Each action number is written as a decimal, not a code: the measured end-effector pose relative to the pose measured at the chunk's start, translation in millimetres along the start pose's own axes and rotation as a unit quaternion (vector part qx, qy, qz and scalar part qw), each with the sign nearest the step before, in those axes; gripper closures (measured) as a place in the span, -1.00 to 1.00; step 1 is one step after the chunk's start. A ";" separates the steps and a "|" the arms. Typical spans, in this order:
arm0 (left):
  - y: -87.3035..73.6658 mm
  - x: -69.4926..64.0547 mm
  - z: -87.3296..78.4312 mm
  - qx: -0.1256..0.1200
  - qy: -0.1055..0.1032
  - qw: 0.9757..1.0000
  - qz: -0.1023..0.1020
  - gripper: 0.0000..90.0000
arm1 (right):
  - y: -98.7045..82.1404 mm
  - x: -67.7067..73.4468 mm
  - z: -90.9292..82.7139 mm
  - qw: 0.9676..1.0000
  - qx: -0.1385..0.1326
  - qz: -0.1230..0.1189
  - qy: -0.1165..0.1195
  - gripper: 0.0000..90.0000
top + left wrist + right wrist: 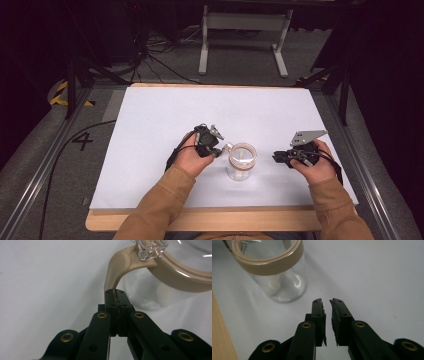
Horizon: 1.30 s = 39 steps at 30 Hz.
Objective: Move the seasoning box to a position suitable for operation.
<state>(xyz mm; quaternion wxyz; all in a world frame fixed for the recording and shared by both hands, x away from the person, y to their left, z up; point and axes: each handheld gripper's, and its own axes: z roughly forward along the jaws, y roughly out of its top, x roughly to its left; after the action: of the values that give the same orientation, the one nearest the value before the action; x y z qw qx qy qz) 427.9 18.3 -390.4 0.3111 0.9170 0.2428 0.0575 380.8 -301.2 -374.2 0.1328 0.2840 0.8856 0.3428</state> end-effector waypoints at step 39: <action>-8.7 16.7 -44.6 -0.069 -0.005 0.997 -0.033 0.95 | -7.2 4.2 28.7 0.997 -0.065 0.021 0.042 1.00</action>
<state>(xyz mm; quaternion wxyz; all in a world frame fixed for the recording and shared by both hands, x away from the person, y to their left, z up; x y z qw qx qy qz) 427.6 56.5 -360.6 0.3763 0.8852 0.2671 0.0590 386.8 -287.8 -400.2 0.1069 0.2784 0.8601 0.4139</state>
